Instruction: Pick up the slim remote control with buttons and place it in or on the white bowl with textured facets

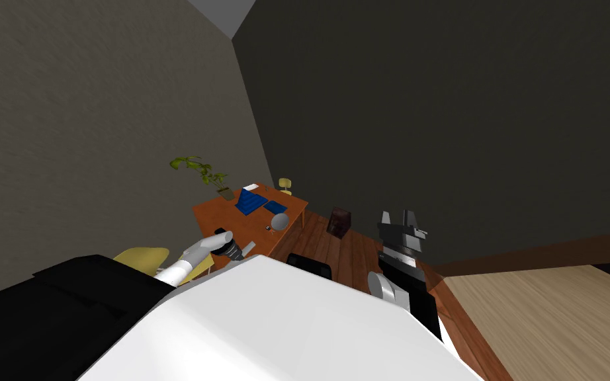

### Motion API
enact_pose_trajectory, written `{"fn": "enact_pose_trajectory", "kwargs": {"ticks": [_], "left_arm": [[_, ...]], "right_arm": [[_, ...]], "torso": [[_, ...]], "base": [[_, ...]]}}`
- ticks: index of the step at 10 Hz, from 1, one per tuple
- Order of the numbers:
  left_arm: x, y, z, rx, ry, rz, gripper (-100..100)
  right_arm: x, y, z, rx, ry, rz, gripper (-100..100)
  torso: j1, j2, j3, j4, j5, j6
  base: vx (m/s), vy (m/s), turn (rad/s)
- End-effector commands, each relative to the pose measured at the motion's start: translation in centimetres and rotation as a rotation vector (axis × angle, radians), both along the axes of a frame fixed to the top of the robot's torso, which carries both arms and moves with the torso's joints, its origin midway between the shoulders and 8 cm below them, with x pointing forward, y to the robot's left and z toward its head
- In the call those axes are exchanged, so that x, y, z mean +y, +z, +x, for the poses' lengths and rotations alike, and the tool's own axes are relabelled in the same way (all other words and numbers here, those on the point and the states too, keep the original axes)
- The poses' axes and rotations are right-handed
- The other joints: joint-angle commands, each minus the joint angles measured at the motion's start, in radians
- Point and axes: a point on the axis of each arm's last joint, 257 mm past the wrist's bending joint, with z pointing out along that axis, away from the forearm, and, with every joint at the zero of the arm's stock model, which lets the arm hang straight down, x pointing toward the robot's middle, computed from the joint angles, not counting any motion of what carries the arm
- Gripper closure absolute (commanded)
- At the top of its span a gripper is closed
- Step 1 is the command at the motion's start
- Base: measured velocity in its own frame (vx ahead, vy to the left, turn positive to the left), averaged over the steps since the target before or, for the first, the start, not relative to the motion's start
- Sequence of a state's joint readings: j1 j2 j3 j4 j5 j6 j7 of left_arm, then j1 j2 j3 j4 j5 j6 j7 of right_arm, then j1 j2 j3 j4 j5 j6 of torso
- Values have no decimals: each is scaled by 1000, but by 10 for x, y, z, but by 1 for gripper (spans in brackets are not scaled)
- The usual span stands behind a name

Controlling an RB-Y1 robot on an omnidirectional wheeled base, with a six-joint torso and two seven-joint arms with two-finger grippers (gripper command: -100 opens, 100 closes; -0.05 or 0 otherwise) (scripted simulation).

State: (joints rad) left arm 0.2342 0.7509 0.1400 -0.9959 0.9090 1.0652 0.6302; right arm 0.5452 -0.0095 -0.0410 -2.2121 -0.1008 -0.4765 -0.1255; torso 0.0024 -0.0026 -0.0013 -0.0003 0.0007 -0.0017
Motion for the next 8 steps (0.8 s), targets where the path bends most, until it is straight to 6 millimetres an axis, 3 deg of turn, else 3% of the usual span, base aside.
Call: {"fn": "enact_pose_trajectory", "kwargs": {"ticks": [1,2,3,6,7,8], "left_arm": [[0,0,0,0,0,0,-100],[-1,0,-1,3,3,-3,0],[-7,-12,-4,0,0,-2,-100],[-12,-19,-6,0,-1,-3,-100],[-12,-20,-6,-1,-2,-2,100],[-12,-20,-6,-1,-2,-3,100]], "right_arm": [[0,0,0,0,0,0,0],[0,0,0,0,0,0,0],[0,0,0,0,0,0,0],[0,0,0,0,0,0,0],[0,0,0,0,0,0,0],[0,0,0,0,0,0,0]], "torso": [[0,0,0,0,0,0],[-1,0,0,0,0,-1],[-2,0,0,0,0,-1],[0,-1,-1,0,0,-1],[-1,-1,0,0,0,-1],[-2,0,0,0,0,0]], "base": [[0,16,-32],[0,0,0],[15,24,12],[15,31,7],[0,0,0],[0,0,0]]}}
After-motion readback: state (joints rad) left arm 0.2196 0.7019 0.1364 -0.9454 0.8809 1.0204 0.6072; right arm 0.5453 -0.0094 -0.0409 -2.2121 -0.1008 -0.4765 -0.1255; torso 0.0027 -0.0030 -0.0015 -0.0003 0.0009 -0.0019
